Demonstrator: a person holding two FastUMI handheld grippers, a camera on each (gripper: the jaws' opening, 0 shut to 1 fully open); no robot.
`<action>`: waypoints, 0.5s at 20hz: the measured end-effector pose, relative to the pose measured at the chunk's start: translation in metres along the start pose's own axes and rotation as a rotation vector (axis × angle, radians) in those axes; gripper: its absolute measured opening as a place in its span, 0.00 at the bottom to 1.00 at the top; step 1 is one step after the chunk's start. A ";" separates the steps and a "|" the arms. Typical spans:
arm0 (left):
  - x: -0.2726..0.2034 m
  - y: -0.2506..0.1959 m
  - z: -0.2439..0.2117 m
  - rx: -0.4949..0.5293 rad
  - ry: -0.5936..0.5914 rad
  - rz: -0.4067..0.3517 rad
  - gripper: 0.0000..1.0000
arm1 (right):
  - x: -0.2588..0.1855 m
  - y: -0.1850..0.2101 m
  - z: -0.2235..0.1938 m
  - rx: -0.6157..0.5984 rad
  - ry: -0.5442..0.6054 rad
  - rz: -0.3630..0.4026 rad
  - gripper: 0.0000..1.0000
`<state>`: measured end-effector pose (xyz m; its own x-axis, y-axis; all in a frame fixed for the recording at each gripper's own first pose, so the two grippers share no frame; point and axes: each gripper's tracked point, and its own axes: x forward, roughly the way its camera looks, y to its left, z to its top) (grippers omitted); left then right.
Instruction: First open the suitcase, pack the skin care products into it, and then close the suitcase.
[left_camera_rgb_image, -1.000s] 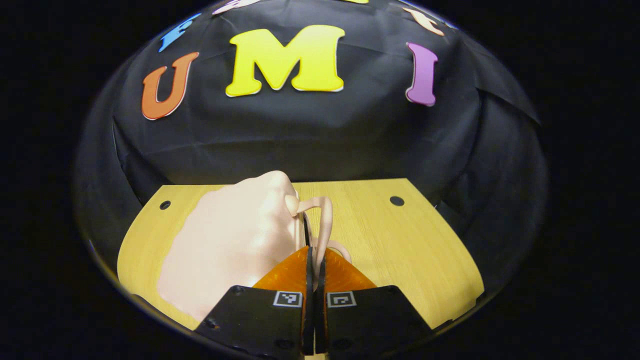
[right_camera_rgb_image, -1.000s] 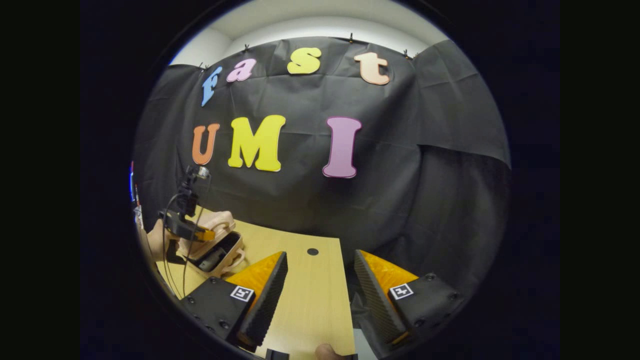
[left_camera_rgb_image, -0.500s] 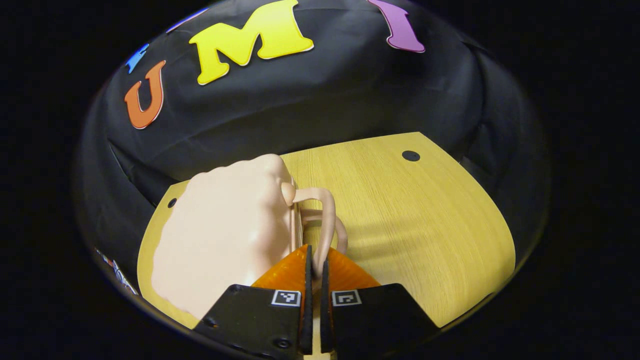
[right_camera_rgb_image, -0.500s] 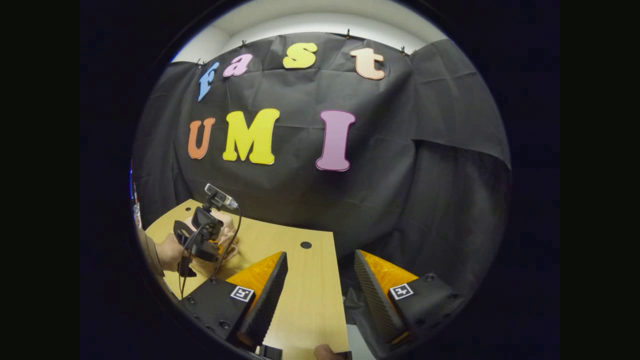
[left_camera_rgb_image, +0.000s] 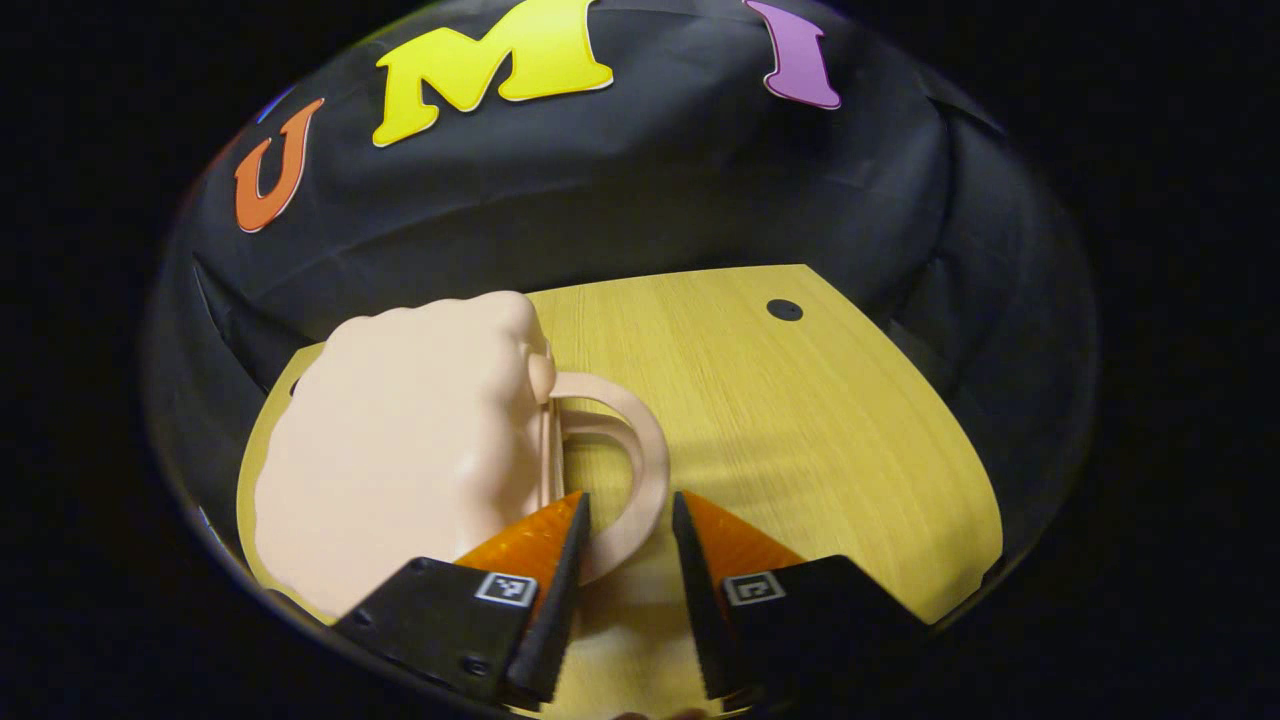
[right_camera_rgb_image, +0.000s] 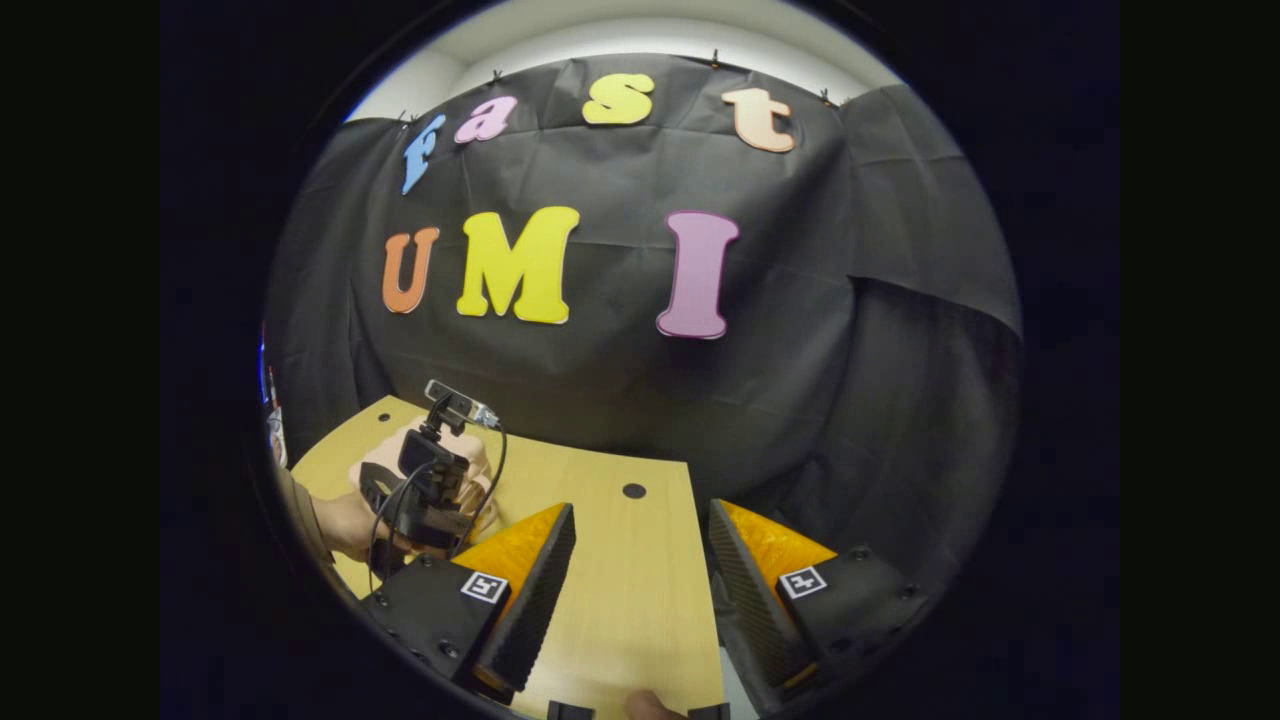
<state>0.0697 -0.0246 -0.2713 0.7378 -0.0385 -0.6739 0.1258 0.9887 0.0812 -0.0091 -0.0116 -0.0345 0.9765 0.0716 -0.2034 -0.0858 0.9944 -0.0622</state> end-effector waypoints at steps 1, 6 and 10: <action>-0.013 0.008 0.011 0.006 -0.040 0.037 0.70 | 0.003 0.007 0.008 -0.008 -0.017 0.002 0.80; -0.094 0.061 0.074 -0.051 -0.290 0.107 0.93 | 0.016 0.040 0.048 -0.010 -0.109 -0.003 0.80; -0.173 0.113 0.105 -0.110 -0.471 0.155 0.99 | 0.024 0.079 0.069 0.005 -0.152 0.020 0.80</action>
<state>0.0258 0.0788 -0.0686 0.9644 0.0737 -0.2538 -0.0607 0.9964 0.0586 0.0208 0.0740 0.0229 0.9933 0.1021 -0.0543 -0.1051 0.9930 -0.0547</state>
